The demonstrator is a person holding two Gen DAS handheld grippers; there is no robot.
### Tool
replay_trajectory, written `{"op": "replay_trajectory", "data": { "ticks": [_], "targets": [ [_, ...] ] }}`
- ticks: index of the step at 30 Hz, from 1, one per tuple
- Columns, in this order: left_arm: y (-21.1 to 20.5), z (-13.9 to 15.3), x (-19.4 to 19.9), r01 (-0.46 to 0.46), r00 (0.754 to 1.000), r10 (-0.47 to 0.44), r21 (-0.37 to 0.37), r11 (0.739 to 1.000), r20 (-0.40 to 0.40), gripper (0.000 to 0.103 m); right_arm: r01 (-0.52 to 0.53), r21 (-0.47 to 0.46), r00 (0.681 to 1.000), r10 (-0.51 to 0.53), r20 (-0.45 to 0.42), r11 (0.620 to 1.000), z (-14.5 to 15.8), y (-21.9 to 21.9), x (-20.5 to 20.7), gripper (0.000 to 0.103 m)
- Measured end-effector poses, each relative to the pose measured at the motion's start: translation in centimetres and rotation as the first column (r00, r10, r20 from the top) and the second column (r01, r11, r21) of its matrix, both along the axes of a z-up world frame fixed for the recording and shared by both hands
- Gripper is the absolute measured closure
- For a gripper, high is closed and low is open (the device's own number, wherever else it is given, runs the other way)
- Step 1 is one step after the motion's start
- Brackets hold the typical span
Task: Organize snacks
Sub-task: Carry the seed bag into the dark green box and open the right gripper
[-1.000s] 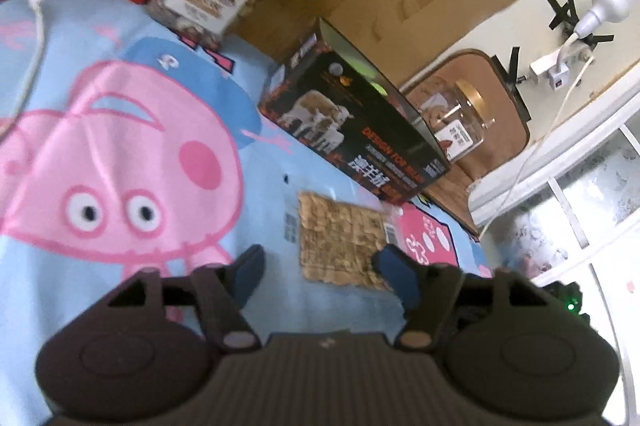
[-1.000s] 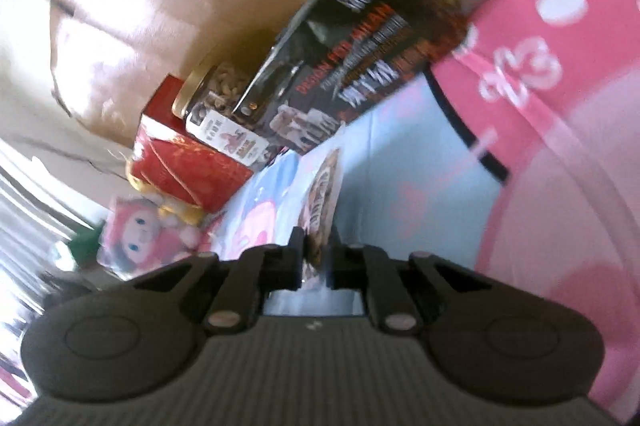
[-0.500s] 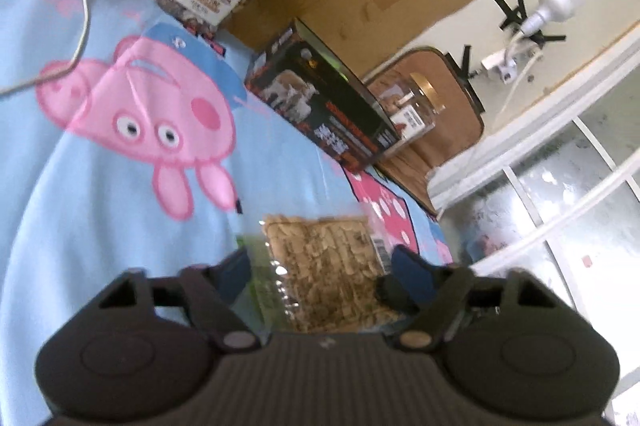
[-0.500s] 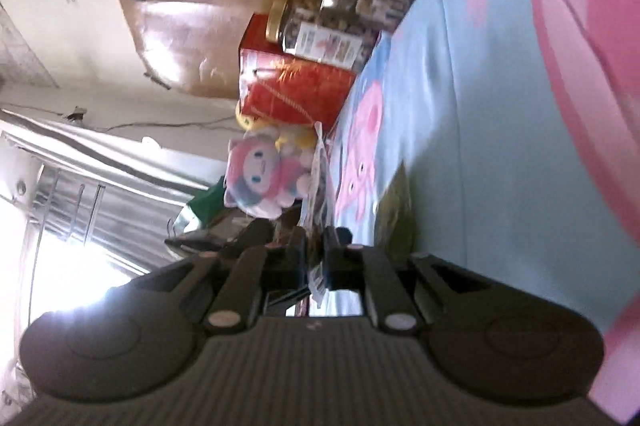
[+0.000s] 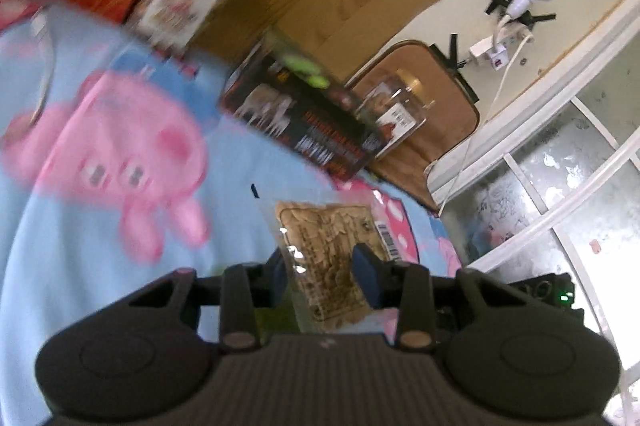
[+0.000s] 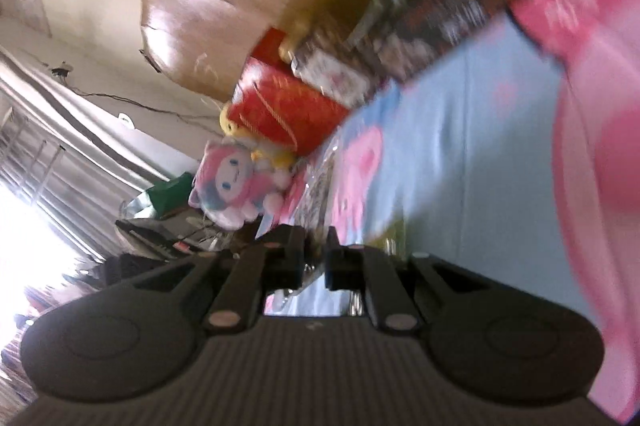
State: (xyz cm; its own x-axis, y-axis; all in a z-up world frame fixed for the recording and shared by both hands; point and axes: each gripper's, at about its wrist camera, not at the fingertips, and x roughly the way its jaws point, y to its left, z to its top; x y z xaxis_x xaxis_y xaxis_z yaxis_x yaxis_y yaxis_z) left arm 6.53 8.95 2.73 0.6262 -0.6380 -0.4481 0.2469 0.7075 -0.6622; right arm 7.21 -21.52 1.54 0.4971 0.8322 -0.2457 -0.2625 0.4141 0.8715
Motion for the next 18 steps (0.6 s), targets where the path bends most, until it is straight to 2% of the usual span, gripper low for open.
{"op": "replay_trajectory", "data": {
  "ticks": [5,8,11,13,14,15,16,17,18],
  "targets": [
    [-3.3,3.9,6.4,0.025,0.997,-0.03,0.07,0.997,0.073,0.065,0.101,-0.077,0.987,-0.09,0.134,0.992,3.3,-1.4,3.6,0.091],
    [-5.6,5.8,10.7,0.023,0.994,-0.034,0.095,0.995,0.108,0.063,0.168,-0.077,0.974,-0.154,0.169,0.983,4.5,-2.8,6.9,0.09],
    [-7.7,6.6,14.8,0.0,0.992,-0.016,0.129,0.992,0.128,0.058,0.239,-0.111,0.953,-0.211,0.215,0.965,5.2,-3.2,10.2,0.089],
    [-9.0,6.5,17.4,-0.037,0.99,0.012,0.178,0.983,0.139,0.056,0.312,-0.176,0.926,-0.258,0.275,0.934,5.4,-2.8,12.2,0.085],
    [-9.6,6.3,18.6,-0.073,0.989,0.042,0.221,0.973,0.142,0.052,0.355,-0.219,0.908,-0.279,0.312,0.909,5.2,-2.5,12.9,0.08],
    [-10.1,5.8,19.5,-0.109,0.987,0.074,0.258,0.96,0.142,0.048,0.43,-0.29,0.874,-0.312,0.373,0.855,4.9,-1.9,13.4,0.078],
    [-10.4,5.3,20.4,-0.126,0.987,0.092,0.28,0.952,0.133,0.048,0.503,-0.352,0.835,-0.34,0.432,0.789,4.3,-1.2,13.5,0.071],
    [-10.4,4.7,21.0,-0.128,0.989,0.099,0.285,0.95,0.112,0.048,0.564,-0.395,0.801,-0.363,0.477,0.726,3.5,-0.8,13.4,0.057],
    [-10.3,4.2,21.2,-0.122,0.991,0.1,0.272,0.955,0.093,0.048,0.619,-0.421,0.769,-0.401,0.498,0.663,2.1,-0.7,13.3,0.05]
  ]
}}
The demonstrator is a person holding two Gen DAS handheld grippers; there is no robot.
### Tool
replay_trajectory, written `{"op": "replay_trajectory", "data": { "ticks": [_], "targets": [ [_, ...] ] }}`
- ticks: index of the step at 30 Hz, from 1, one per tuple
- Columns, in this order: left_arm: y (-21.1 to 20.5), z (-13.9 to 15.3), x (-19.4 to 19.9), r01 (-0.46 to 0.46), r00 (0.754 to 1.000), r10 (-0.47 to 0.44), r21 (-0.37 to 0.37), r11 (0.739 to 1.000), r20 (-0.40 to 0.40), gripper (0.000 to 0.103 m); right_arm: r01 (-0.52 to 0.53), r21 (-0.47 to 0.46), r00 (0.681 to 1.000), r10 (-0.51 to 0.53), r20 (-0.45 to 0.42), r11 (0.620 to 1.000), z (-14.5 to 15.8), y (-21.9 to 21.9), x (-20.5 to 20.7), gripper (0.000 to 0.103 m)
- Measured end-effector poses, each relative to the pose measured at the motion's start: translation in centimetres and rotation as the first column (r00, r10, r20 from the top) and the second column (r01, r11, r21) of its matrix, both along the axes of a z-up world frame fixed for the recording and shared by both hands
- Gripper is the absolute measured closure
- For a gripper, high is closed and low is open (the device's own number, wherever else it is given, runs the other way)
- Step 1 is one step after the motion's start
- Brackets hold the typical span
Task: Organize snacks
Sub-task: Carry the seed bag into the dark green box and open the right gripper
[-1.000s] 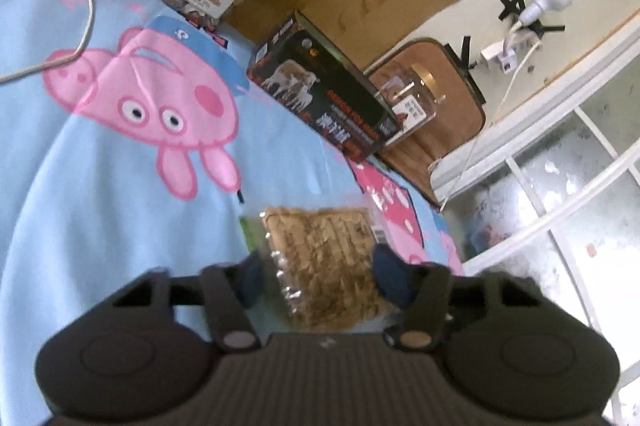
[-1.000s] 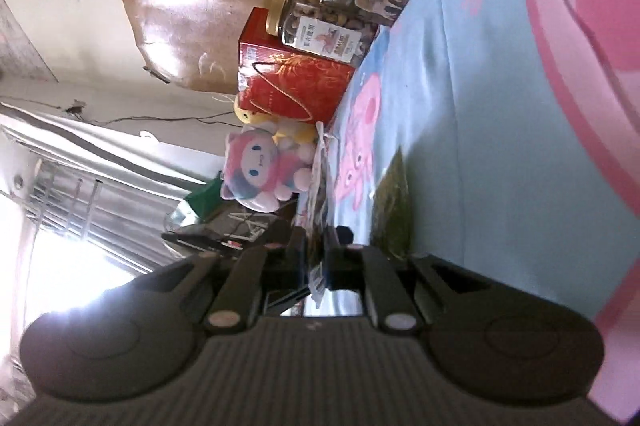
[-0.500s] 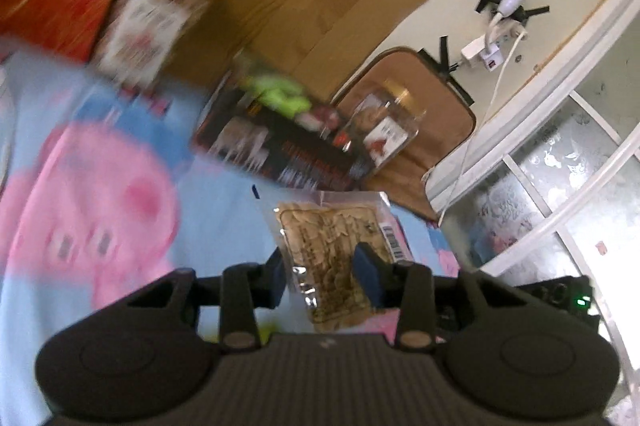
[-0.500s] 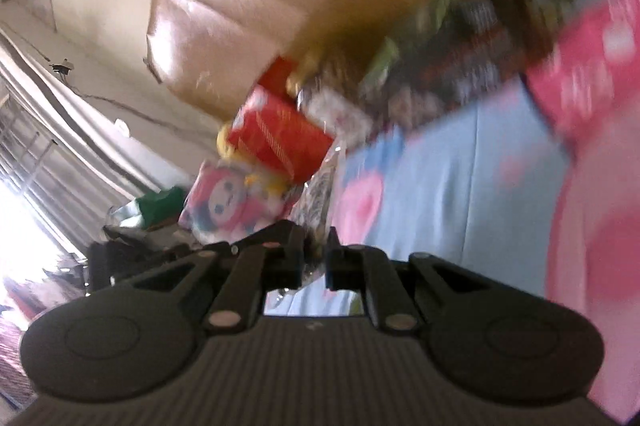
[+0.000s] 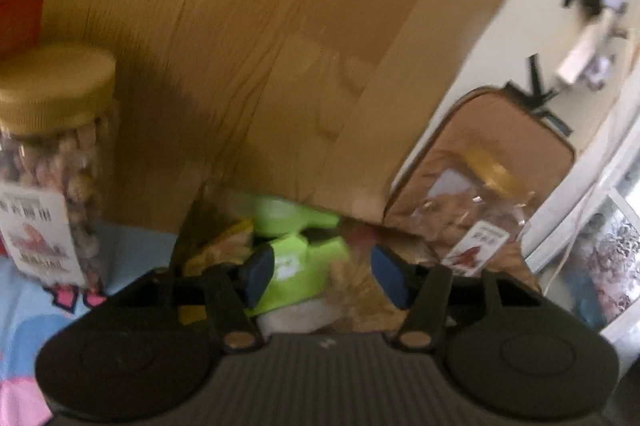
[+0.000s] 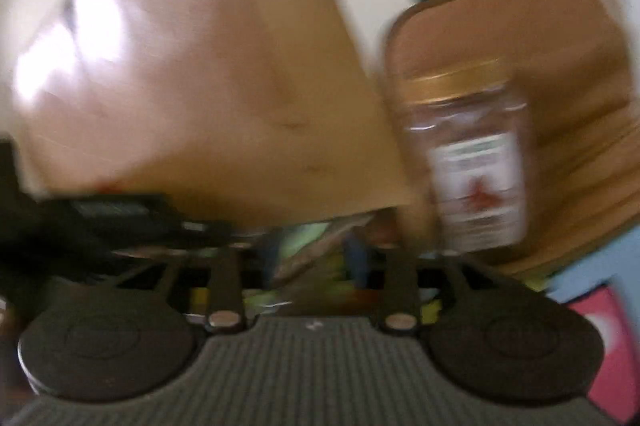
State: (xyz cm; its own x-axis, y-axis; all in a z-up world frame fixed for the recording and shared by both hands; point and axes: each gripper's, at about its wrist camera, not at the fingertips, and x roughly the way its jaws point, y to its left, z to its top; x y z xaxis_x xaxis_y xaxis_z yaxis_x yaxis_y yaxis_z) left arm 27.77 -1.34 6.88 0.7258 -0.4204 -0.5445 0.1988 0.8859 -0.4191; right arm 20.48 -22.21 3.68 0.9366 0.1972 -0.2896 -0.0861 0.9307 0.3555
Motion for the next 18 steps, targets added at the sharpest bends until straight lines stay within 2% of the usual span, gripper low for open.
{"op": "replay_trajectory", "data": {
  "ticks": [1,2,3,5,10,14,18],
  "targets": [
    [0.1,-0.5,0.0,0.009,1.0,-0.009,-0.016,1.0,-0.004,0.048,0.028,-0.002,0.999,-0.028,-0.045,1.0,-0.8,-0.3,0.2,0.048],
    [0.2,-0.7,-0.2,0.01,1.0,-0.01,-0.017,1.0,0.003,0.048,-0.009,0.012,0.997,0.009,-0.078,1.0,-1.0,-0.7,0.6,0.049],
    [0.1,-0.8,-0.5,0.009,1.0,-0.009,-0.01,1.0,0.021,0.048,-0.036,0.043,0.997,0.039,-0.064,0.998,-1.0,-1.4,0.6,0.05],
    [0.0,-0.8,-1.1,-0.003,0.999,0.004,-0.01,1.0,0.04,0.048,0.003,0.07,0.999,-0.001,-0.035,0.998,-0.7,-2.1,0.3,0.049],
    [0.6,-0.2,-2.8,0.018,0.999,-0.015,-0.064,0.998,0.042,0.048,0.019,0.055,1.0,-0.019,-0.007,0.998,-0.7,-2.2,0.1,0.049],
    [2.0,0.3,-6.5,0.038,0.998,-0.037,-0.02,0.999,0.06,0.047,0.009,0.057,1.0,-0.008,-0.011,0.998,-0.7,-2.0,-0.3,0.049],
    [4.6,-0.4,-11.3,0.048,0.998,-0.049,0.022,0.999,0.048,0.043,-0.041,0.153,0.998,0.048,-0.042,0.987,0.4,-1.9,-1.2,0.046]
  ]
}}
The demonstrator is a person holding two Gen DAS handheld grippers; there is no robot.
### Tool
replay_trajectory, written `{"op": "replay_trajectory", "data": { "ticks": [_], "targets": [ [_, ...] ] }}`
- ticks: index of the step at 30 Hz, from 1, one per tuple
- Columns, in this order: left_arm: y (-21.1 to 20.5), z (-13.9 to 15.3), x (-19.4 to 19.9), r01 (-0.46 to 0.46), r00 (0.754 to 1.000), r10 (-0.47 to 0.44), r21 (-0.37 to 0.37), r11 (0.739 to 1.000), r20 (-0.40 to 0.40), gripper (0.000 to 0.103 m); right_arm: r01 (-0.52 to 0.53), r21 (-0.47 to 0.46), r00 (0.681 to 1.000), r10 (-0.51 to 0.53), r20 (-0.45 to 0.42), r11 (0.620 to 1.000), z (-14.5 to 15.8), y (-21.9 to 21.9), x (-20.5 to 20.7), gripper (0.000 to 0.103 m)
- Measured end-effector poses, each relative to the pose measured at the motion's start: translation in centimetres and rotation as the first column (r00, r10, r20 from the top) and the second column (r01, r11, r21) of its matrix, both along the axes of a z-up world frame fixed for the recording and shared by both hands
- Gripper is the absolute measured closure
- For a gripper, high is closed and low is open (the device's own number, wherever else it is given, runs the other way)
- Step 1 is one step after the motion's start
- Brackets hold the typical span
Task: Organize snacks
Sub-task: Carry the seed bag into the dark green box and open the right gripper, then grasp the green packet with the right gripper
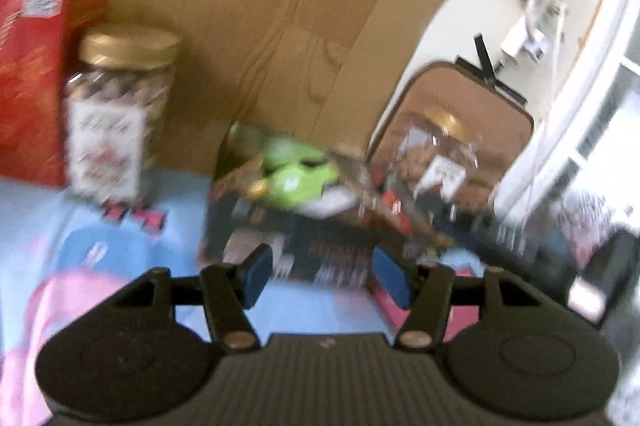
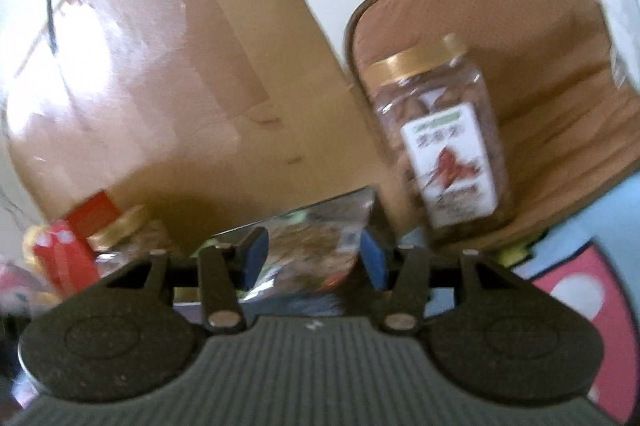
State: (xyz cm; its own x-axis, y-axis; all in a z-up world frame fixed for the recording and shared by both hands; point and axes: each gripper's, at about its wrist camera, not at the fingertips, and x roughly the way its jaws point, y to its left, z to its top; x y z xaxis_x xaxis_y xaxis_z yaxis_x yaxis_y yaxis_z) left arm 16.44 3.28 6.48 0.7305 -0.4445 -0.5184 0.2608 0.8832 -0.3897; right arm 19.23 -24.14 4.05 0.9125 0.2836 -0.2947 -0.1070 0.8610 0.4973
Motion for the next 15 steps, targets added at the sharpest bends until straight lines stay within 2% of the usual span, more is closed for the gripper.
{"op": "replay_trajectory", "data": {
  "ticks": [3,7,10,15],
  "targets": [
    [1.7,-1.6,-4.0,0.009,0.999,-0.009,-0.006,1.0,-0.05,0.041,-0.075,0.037,0.997,0.075,-0.003,0.997,0.6,0.3,-2.3,0.045],
    [3.6,-3.7,-8.4,0.022,0.995,-0.026,-0.042,0.999,-0.1,0.041,-0.176,0.079,0.983,0.179,-0.034,0.981,-0.3,0.6,-7.0,0.045],
    [4.7,-5.2,-10.8,0.017,0.991,-0.026,-0.068,0.998,-0.133,0.044,-0.318,0.117,0.937,0.33,-0.111,0.941,-1.6,1.8,-9.9,0.045],
    [5.6,-6.6,-13.6,0.035,0.986,-0.057,-0.14,0.989,-0.154,0.047,-0.407,0.235,0.859,0.457,-0.228,0.883,-4.4,3.4,-13.5,0.045]
  ]
}}
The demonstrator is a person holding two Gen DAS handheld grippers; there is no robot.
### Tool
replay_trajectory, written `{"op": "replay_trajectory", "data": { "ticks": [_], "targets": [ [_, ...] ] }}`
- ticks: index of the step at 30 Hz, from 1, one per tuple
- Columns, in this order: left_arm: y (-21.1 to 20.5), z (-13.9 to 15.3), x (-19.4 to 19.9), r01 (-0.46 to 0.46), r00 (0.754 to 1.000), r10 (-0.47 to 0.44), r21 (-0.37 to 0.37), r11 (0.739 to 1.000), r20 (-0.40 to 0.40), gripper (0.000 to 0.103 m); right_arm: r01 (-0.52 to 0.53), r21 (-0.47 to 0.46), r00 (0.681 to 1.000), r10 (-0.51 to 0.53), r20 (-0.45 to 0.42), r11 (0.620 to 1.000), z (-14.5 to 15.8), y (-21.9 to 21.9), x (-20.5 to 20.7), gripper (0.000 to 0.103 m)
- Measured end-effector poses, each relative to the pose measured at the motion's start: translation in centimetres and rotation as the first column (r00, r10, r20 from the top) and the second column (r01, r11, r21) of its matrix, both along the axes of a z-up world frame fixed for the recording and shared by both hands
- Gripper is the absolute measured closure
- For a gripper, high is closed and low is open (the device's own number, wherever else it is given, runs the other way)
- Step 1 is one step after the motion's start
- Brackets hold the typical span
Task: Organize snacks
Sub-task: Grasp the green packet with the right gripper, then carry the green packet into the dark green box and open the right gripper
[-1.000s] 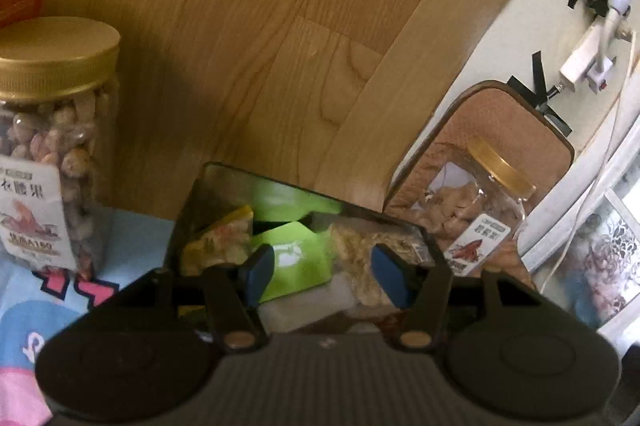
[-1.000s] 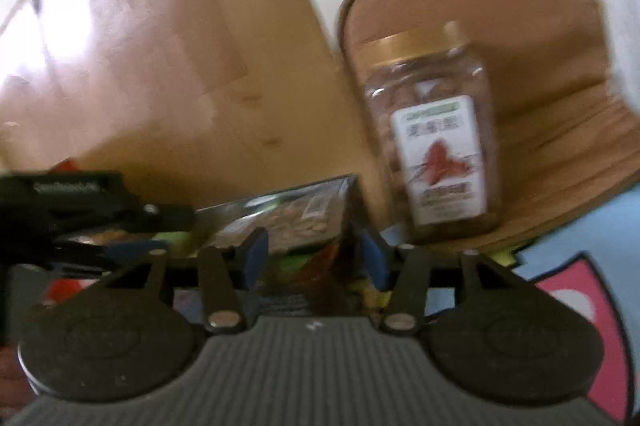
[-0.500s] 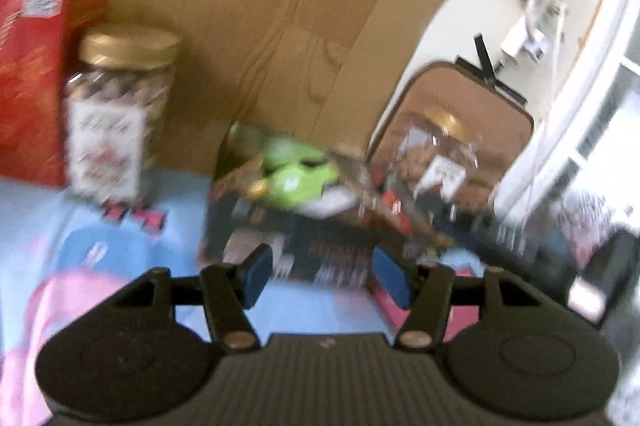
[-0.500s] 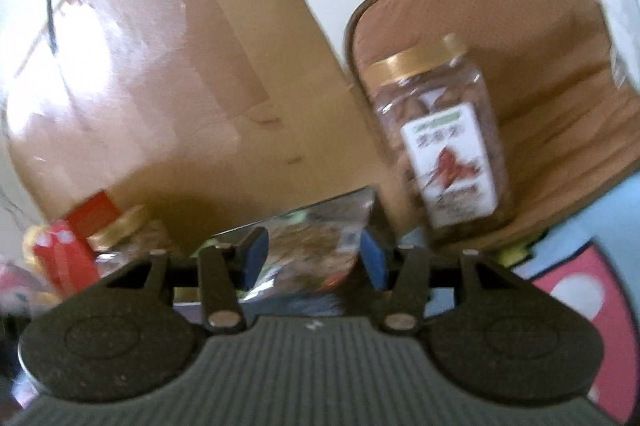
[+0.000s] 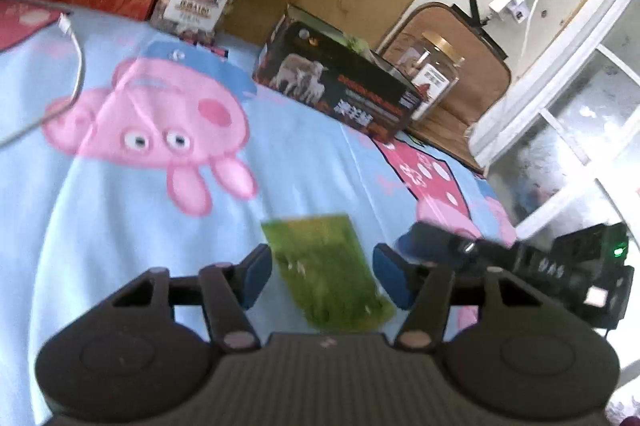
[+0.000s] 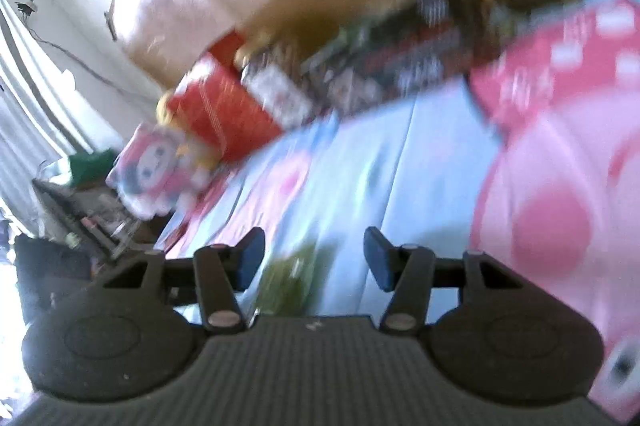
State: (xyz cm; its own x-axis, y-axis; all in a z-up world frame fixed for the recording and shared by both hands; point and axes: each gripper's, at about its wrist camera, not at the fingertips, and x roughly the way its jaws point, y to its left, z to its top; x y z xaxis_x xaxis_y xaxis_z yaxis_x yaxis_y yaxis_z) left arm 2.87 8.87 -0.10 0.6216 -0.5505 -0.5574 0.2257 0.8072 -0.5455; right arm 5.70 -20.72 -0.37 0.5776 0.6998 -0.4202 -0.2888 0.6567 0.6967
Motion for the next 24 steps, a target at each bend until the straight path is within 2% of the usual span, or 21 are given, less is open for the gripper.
{"op": "replay_trajectory", "data": {
  "ticks": [1,3,5,6,7,10,11,14,16,18,20,24],
  "targets": [
    [0.1,-0.2,-0.4,0.006,1.0,-0.006,-0.01,1.0,-0.004,0.048,-0.011,0.008,0.999,0.011,-0.03,1.0,-0.5,0.3,-0.3,0.048],
    [0.0,-0.8,-0.8,0.016,1.0,-0.016,-0.034,0.999,-0.017,0.048,-0.013,0.0,1.0,0.013,-0.014,1.0,-0.5,0.9,-1.2,0.05],
    [0.2,-1.0,-1.3,0.015,1.0,-0.016,-0.05,0.999,-0.004,0.048,-0.039,0.01,0.999,0.039,-0.037,0.999,-0.5,1.8,-1.2,0.053],
    [0.4,-1.1,-1.4,0.015,1.0,-0.015,-0.064,0.998,-0.007,0.048,-0.057,0.018,0.997,0.058,-0.052,0.998,-0.5,2.3,-1.1,0.056],
    [0.7,-1.3,-1.5,0.012,1.0,-0.013,-0.086,0.996,-0.014,0.046,-0.077,0.014,0.995,0.078,-0.065,0.997,-0.7,3.0,-1.0,0.066],
    [2.1,-1.8,-1.6,-0.005,0.999,-0.002,-0.161,0.987,-0.043,0.046,-0.072,0.003,0.995,0.072,-0.066,0.997,-0.6,3.8,-1.1,0.075],
    [2.7,-2.0,-1.6,-0.01,0.999,0.0,-0.191,0.982,-0.053,0.046,-0.071,0.006,0.994,0.071,-0.079,0.997,-0.7,3.9,-0.9,0.082],
    [3.8,-2.7,-1.6,-0.025,0.997,0.005,-0.271,0.962,-0.074,0.047,-0.062,0.107,0.985,0.078,-0.152,0.992,-1.8,2.7,-0.4,0.087],
    [4.0,-2.8,-1.5,-0.038,0.997,0.015,-0.295,0.955,-0.078,0.049,-0.045,0.165,0.979,0.076,-0.188,0.985,-2.2,2.2,-0.2,0.088],
    [4.0,-2.7,-1.2,-0.051,0.997,0.029,-0.295,0.954,-0.076,0.056,-0.036,0.199,0.975,0.078,-0.207,0.979,-2.3,2.1,-0.1,0.089],
    [4.1,-2.4,-0.8,-0.056,0.997,0.037,-0.296,0.954,-0.069,0.063,-0.026,0.217,0.975,0.072,-0.209,0.976,-2.0,2.0,0.1,0.089],
    [4.0,-0.8,0.5,-0.037,0.999,0.027,-0.317,0.948,-0.035,0.064,-0.014,0.234,0.985,0.054,-0.164,0.972,-0.2,1.3,0.8,0.089]
  ]
}}
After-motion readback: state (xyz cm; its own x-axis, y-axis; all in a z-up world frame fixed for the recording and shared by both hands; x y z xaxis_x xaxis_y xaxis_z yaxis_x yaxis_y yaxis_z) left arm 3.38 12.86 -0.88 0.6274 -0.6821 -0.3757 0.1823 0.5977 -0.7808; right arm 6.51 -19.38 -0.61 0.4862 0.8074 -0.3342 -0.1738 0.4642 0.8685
